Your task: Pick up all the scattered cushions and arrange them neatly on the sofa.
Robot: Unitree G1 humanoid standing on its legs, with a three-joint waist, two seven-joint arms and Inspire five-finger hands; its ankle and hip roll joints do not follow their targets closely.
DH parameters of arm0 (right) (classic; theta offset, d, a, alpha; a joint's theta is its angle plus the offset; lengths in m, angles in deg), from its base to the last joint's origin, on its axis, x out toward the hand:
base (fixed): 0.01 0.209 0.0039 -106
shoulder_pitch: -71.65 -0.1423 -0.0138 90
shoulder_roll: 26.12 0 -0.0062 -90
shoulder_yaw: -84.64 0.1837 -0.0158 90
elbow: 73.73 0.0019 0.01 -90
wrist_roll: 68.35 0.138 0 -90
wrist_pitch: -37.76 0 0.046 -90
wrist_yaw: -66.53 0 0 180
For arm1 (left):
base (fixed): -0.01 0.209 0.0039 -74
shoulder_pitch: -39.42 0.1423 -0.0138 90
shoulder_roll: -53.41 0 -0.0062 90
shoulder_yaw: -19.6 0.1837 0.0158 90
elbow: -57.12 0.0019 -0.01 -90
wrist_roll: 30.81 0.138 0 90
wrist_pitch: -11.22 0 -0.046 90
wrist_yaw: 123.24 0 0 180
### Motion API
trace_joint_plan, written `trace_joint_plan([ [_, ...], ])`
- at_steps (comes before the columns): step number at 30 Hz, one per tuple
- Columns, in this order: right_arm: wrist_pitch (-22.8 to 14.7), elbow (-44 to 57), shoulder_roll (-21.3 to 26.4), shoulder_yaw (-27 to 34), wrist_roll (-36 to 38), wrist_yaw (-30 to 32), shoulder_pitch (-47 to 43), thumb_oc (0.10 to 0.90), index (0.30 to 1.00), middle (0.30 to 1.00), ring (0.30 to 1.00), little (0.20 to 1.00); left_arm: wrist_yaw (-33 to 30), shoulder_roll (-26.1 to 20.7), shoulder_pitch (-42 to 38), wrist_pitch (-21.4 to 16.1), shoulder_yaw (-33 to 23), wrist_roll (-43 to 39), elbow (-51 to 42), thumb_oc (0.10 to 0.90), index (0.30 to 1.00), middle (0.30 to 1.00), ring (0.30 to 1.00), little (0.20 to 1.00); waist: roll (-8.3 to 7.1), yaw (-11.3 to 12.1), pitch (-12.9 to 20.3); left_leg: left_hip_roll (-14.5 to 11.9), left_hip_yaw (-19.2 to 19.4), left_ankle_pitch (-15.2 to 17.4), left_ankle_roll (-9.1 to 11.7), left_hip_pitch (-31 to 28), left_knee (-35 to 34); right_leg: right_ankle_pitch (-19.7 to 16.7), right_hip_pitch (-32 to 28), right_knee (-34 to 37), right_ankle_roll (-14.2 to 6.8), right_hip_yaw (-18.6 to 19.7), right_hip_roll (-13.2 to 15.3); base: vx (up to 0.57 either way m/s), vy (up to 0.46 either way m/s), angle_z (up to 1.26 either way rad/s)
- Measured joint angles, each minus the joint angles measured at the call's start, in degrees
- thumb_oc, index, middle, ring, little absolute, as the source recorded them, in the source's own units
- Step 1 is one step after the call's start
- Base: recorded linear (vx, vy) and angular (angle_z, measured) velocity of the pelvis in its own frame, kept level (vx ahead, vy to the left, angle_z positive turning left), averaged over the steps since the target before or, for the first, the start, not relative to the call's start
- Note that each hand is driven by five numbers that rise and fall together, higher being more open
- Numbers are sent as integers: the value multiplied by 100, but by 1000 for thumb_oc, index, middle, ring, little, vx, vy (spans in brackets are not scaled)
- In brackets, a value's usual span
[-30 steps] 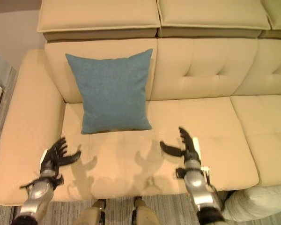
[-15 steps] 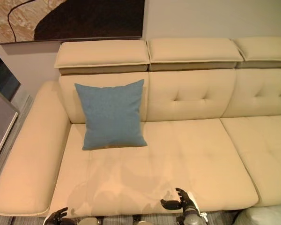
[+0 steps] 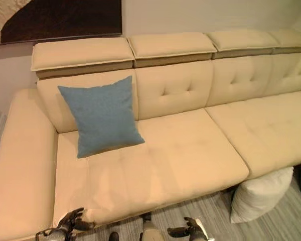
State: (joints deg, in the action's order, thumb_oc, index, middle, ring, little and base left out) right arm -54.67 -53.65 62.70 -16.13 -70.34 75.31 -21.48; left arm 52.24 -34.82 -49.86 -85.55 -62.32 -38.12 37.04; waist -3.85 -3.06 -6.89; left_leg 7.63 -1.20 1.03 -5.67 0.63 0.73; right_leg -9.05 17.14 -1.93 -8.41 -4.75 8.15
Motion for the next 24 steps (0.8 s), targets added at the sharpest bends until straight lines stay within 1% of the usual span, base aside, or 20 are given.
trace_joint_plan([
  [1,-7,-68,5,4,-3,2,-30,800,900,900,900,900,6,-30,29,47,-16,64,7,800,900,900,900,900,88,113,-89,-82,135,-77,-36,19,-33,196,57,-413,3,-328,-7,-195,8,-48],
  [2,25,-140,83,10,-16,8,-29,800,900,900,900,900,10,-28,74,91,-30,68,12,800,900,900,900,900,274,226,-179,-213,142,-149,10,-6,-103,352,-139,-685,-22,-488,-13,-237,-3,-27],
  [3,33,-178,118,10,-17,6,-26,800,900,900,900,900,8,-50,82,91,-39,68,22,800,900,900,900,900,323,242,-213,-270,141,-181,-3,-12,-101,560,-333,-786,-60,-448,0,-218,-28,-10],
  [5,33,-172,175,9,-19,6,-35,800,900,900,900,900,7,-81,83,91,-82,69,27,800,900,900,900,900,419,311,-246,-410,153,-211,41,-10,-111,992,-415,-1263,-43,-427,-34,-122,-67,-7],
  [6,33,-179,200,5,-19,6,-51,800,900,900,900,900,6,-109,89,91,-159,67,30,800,900,900,900,900,446,406,-243,-532,192,-238,80,3,-111,1297,-546,-1614,-60,-418,-41,-75,-61,-19],
  [7,31,-177,203,5,-19,5,-64,800,900,900,900,900,6,-151,80,91,-160,67,24,800,900,900,900,900,449,493,-242,-639,230,-257,108,4,-114,1514,-679,-1844,-91,-420,-39,-92,-140,-26],
  [8,25,-172,197,6,-19,5,-74,800,900,900,900,900,6,-181,81,89,-155,67,2,800,900,900,900,900,420,556,-217,-692,233,-254,160,13,-114,1603,-803,-1827,-121,-438,-41,-76,-166,-25],
  [9,19,-171,175,2,-19,3,-73,800,900,900,900,900,15,-233,89,87,-143,67,-32,800,900,900,900,900,344,573,-175,-677,222,-240,240,37,-112,1615,-988,-1550,-99,-413,-31,-91,-229,-18],
  [10,17,-155,152,5,-18,3,-139,800,900,900,900,900,12,-259,95,93,-143,66,-5,800,900,900,900,900,241,581,-156,-708,270,-294,387,42,-128,1812,-1188,-1136,281,-434,-97,-65,-208,-18],
  [11,9,-132,178,21,-17,13,-177,800,900,900,900,900,12,-198,84,87,-132,64,-45,800,900,900,900,900,308,572,-100,-871,255,-328,453,64,-129,1596,-1305,-763,472,-388,-296,-63,-205,-18],
  [12,9,-131,178,18,-17,12,-213,800,900,900,900,900,28,-174,99,83,-131,65,-54,800,900,900,900,900,334,579,-85,-950,244,-336,474,67,-105,1528,-1377,-611,532,-329,-406,-70,-193,-28],
  [13,-16,-109,181,18,-11,14,-239,800,900,900,900,900,26,-117,78,85,-123,64,-51,800,900,900,900,900,335,587,-42,-1087,210,-400,685,179,48,1470,-1385,-473,658,-265,-603,-62,-152,-19],
  [14,-39,-102,182,11,-7,15,-257,800,900,900,900,900,33,-101,46,85,-105,64,-51,800,900,900,900,900,300,602,-24,-1101,192,-444,768,285,165,1454,-1353,-449,725,-273,-618,-57,-115,-11],
  [16,-38,-109,267,14,8,16,-252,800,900,900,900,900,26,-22,-48,86,-22,63,-52,800,900,900,900,900,301,580,-18,-1167,61,-578,966,397,342,1432,-1349,-409,807,-268,-683,-51,-61,-3],
  [18,-22,-123,328,17,8,22,-209,800,900,900,900,900,27,-14,-68,87,27,64,-56,800,900,900,900,900,292,571,0,-1158,59,-647,1065,458,429,1400,-1354,-383,874,-244,-675,-112,-45,-20],
  [19,-6,-184,444,14,7,30,-139,800,900,900,900,900,23,20,-83,91,167,62,-61,800,900,900,900,900,326,548,21,-1117,-186,-680,1111,464,477,1352,-1312,-392,960,-46,-695,-123,-25,-42],
  [21,29,-182,488,17,8,48,-80,800,900,900,900,900,5,82,-90,95,192,60,-66,800,900,900,900,900,328,473,26,-1028,-529,-688,1113,456,543,1171,-1259,-339,1022,175,-693,-73,-6,-58],
  [22,24,-184,501,17,7,55,-142,800,900,900,900,900,-12,102,-109,93,253,52,-76,800,900,900,900,900,309,549,22,-935,-836,-651,1102,478,551,1109,-1244,-314,997,363,-662,-64,35,-91],
  [23,30,-185,513,12,7,61,-118,800,900,900,900,900,25,161,-126,94,265,54,-106,800,900,900,900,900,303,488,21,-789,-1133,-534,985,422,456,923,-1263,-159,980,637,-640,-94,74,-102],
  [24,29,-187,513,15,8,63,-156,800,900,900,900,900,9,188,-122,94,314,55,-121,800,900,900,900,900,301,521,19,-622,-1437,-453,889,333,405,854,-1236,-119,956,804,-632,-92,102,-127],
])
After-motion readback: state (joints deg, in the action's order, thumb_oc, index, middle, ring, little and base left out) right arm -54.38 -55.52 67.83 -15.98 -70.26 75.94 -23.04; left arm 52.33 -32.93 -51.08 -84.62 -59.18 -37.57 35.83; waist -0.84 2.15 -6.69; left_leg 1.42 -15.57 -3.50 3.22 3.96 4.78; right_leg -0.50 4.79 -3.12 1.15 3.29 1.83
